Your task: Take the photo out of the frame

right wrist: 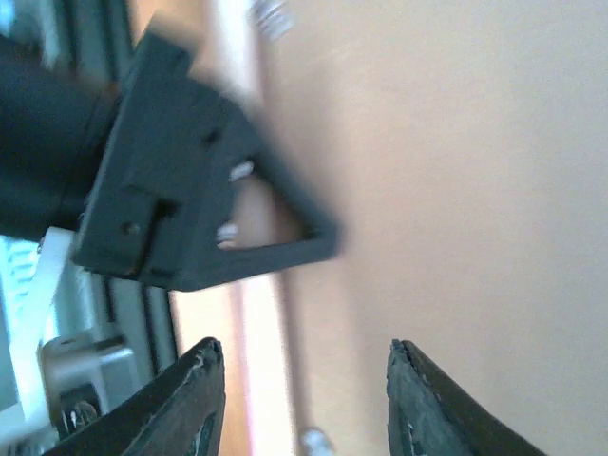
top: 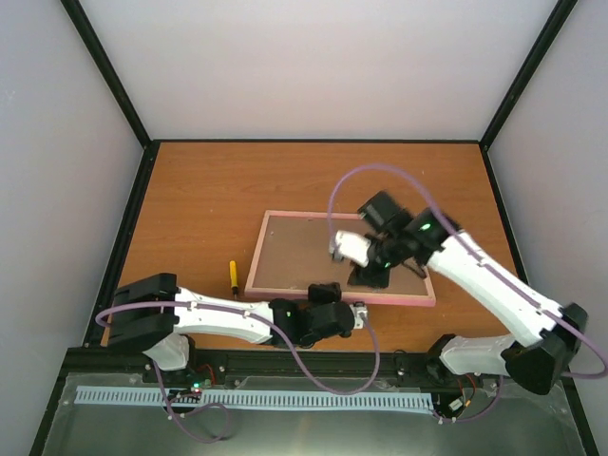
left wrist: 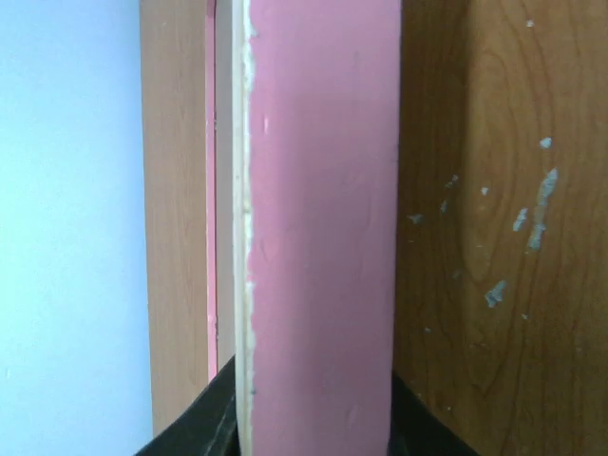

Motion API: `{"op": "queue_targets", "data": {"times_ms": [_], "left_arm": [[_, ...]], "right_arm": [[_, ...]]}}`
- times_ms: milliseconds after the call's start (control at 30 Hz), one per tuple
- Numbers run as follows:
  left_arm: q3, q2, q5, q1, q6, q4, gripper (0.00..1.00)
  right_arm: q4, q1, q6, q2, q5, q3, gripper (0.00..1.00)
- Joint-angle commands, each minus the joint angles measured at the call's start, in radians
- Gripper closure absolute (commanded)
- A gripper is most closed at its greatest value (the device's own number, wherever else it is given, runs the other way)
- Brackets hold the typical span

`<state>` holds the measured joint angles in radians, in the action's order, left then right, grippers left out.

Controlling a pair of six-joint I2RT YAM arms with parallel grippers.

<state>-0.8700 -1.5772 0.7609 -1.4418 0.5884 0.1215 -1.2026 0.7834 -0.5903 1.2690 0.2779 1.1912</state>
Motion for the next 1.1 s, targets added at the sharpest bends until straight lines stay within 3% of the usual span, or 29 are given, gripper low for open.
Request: {"op": "queue_targets", "data": {"times_ms": [0,200,333,433,633,933,1067], "left_arm": [[-0.155,0.033,-0.048,0.050,-0.113,0.101,0.99],[-0.458,-0.007,-0.162,0.139,-0.231,0.367,0.99],[-0.664,-0.090,-0.229,0.190,-0.299,0.544,0.99],[-0.748,-0.100,-0.306,0.232,-0.371,0.571,0.99],[-1.038,-0.180,-0.588,0.373,-0.614,0.731,0.99],[-1.447,-0.283,-0.705,0.476,-0.833,0.819,0.99],[-1.466,-0.299,-0.828,0.559,-0.972,0.825,0.99]], "right_arm": [[-0.081,-0.184,-0.046,-0.069,0.042,0.208,0.51],[-0.052,-0.420,-0.099,-0.110,-0.082,0.457,0.37],[0.003,-0.531,-0.048,-0.085,-0.147,0.591,0.34],[0.051,-0.602,-0.006,-0.064,-0.218,0.671,0.34],[0.100,-0.622,0.013,-0.069,-0.263,0.681,0.33],[0.120,-0.624,0.052,-0.066,-0.262,0.671,0.34],[0.110,-0.625,0.074,-0.047,-0.252,0.683,0.35]]}}
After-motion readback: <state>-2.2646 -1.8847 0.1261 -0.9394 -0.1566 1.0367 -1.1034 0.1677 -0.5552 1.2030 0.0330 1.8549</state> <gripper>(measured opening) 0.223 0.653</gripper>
